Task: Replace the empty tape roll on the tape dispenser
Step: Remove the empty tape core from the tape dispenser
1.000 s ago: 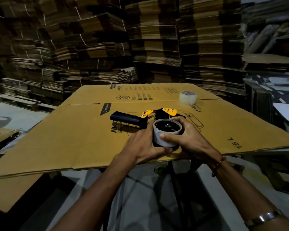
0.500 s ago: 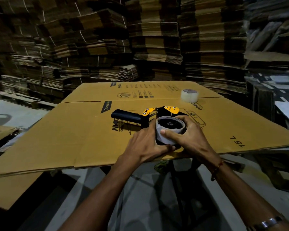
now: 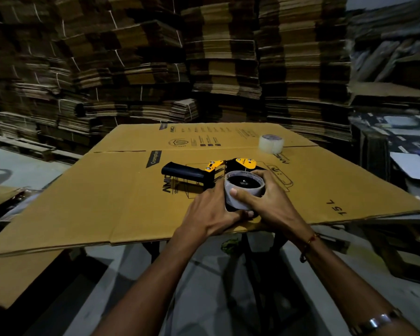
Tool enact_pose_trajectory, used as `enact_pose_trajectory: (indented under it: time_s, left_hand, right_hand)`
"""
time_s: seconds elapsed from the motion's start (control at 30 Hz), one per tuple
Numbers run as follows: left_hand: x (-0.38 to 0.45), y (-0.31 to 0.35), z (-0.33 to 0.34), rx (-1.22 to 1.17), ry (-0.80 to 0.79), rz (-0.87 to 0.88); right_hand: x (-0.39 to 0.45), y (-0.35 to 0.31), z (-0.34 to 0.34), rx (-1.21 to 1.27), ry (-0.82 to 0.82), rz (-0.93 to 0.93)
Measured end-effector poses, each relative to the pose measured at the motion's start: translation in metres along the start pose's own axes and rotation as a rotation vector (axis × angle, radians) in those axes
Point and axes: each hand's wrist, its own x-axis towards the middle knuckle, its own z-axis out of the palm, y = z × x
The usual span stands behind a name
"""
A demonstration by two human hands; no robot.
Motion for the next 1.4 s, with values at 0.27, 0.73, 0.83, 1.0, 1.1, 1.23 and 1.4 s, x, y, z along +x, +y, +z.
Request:
enact_pose_trajectory:
  time_s: [0.27,0.73,0.83,1.0,1.1,1.23,1.4]
  left_hand:
    - [-0.001,0.005,-0.004,-0.051,-0.017,-0.006]
    - [0.000,0.008,-0.004,-0.043,-0.005,-0.022]
    - [0.000,0.008,-0.006,-0.060,-0.005,-0.006]
    - [-0.002,0.010,-0.007,-0.071,-0.001,-0.001]
    - [-0.003,0.010,-0.007,-0.060,-0.009,-0.002]
    - [-0.003,0.009,-0.007,-0.056,-0.020,-0.006]
    - [-0.003,0.011,-0.010,-0.054,-0.046,0.001]
  right_hand:
    - [0.000,-0.003,0.004,-0.032,-0.020,-0.067]
    - [0.000,-0.006,-0.005,0.051,-0.099,-0.149]
    - [0.002,-0.007,-0.007,0.077,-0.114,-0.152]
    - [0.001,-0.006,-0.002,0.140,-0.056,-0.152]
    - [0.000,-0.008,0.002,0.179,-0.014,-0.153]
    - [-0.001,-0.008,0.005,0.189,0.006,-0.125]
    - [-0.006,-0.009,0.003,0.197,-0.024,-0.029]
